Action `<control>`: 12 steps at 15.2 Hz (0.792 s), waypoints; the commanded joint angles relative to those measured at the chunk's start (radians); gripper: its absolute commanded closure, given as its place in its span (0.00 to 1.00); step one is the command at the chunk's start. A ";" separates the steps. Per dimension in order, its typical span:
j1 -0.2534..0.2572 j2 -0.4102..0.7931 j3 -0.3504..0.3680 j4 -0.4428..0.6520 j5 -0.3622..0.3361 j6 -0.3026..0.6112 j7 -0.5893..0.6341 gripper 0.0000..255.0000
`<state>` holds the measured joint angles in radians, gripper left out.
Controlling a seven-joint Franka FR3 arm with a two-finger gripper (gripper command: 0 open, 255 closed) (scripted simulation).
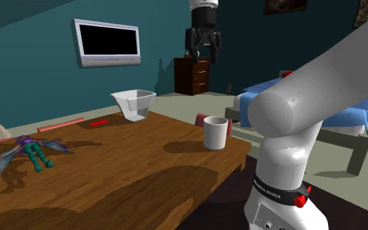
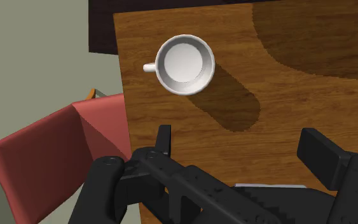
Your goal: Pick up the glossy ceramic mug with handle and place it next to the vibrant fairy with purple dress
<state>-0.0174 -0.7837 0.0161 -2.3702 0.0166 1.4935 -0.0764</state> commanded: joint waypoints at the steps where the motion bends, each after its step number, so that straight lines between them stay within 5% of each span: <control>1: 0.000 0.000 0.000 0.000 0.000 0.000 0.000 0.00; 12: -0.014 -0.131 0.094 -0.437 0.024 0.332 0.151 0.00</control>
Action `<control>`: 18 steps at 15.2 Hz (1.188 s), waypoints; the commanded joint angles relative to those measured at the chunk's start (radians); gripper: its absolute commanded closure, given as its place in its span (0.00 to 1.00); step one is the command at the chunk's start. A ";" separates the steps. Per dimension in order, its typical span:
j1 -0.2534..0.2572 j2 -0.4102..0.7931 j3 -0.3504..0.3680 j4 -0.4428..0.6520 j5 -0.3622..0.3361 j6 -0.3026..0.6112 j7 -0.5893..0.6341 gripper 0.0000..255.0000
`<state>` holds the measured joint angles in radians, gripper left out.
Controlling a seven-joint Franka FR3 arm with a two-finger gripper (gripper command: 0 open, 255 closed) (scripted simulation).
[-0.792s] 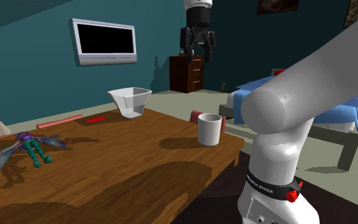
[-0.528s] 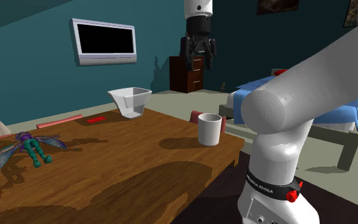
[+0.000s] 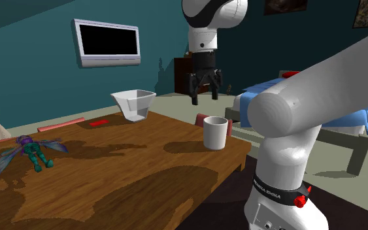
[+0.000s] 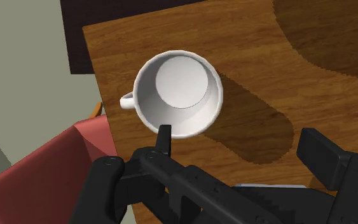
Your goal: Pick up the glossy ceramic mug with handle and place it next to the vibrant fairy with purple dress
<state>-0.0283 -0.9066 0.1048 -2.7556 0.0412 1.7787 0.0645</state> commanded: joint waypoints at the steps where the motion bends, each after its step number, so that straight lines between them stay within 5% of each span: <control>1: -0.004 -0.011 0.016 -0.086 0.003 0.081 0.025 0.00; 10: -0.002 0.023 0.038 -0.218 0.015 0.249 0.048 0.00; 18: -0.002 0.027 0.039 -0.224 0.015 0.258 0.048 0.00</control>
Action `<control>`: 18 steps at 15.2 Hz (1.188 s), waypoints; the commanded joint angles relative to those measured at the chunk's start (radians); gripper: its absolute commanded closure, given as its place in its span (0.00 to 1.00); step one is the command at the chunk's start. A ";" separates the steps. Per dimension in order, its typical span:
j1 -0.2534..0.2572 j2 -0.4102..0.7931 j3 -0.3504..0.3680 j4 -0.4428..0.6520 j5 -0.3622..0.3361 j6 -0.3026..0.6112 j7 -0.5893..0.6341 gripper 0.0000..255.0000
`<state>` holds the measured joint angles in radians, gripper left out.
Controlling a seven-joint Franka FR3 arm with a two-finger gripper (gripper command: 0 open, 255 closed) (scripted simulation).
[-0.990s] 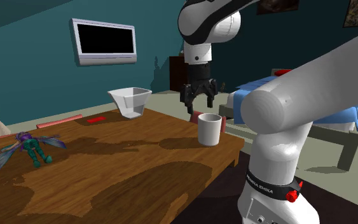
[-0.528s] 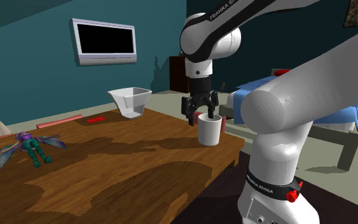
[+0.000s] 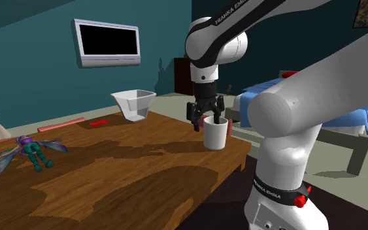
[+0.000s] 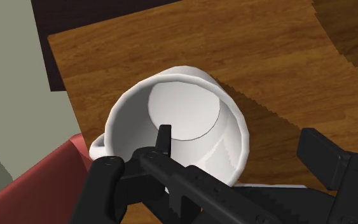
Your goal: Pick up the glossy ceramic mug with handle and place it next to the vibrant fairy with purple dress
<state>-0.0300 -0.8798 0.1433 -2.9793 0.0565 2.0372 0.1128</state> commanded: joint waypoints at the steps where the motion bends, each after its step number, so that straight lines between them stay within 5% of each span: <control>1: 0.000 0.000 0.000 0.000 0.000 0.000 0.000 1.00; 10: 0.000 0.000 0.000 0.000 0.000 0.000 0.000 1.00; 18: -0.004 -0.053 -0.012 0.086 -0.010 -0.138 -0.007 1.00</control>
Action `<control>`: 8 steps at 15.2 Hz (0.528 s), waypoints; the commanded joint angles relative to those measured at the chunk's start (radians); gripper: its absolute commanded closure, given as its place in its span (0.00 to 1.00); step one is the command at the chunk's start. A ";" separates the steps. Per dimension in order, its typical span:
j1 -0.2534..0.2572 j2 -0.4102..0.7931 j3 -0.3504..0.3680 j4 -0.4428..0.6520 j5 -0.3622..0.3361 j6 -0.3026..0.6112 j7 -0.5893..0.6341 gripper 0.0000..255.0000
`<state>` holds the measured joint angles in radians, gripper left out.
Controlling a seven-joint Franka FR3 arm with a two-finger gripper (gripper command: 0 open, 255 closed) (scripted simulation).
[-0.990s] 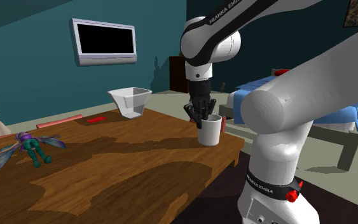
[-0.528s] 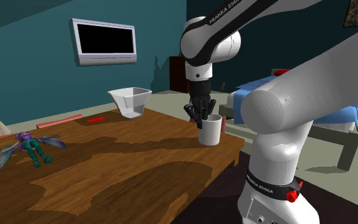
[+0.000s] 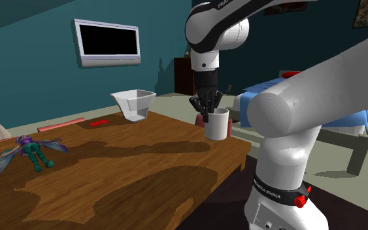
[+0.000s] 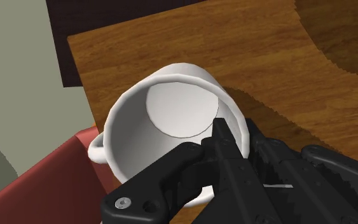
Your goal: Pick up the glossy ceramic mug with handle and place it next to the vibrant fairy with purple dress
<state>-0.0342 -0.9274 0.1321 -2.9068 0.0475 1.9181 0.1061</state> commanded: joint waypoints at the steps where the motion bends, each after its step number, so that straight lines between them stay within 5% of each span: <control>1: -0.001 -0.009 -0.002 0.025 -0.002 -0.034 -0.001 1.00; 8: -0.005 -0.028 -0.011 0.110 -0.010 -0.139 -0.006 1.00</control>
<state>-0.0387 -0.9510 0.1227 -2.8090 0.0390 1.7967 0.1015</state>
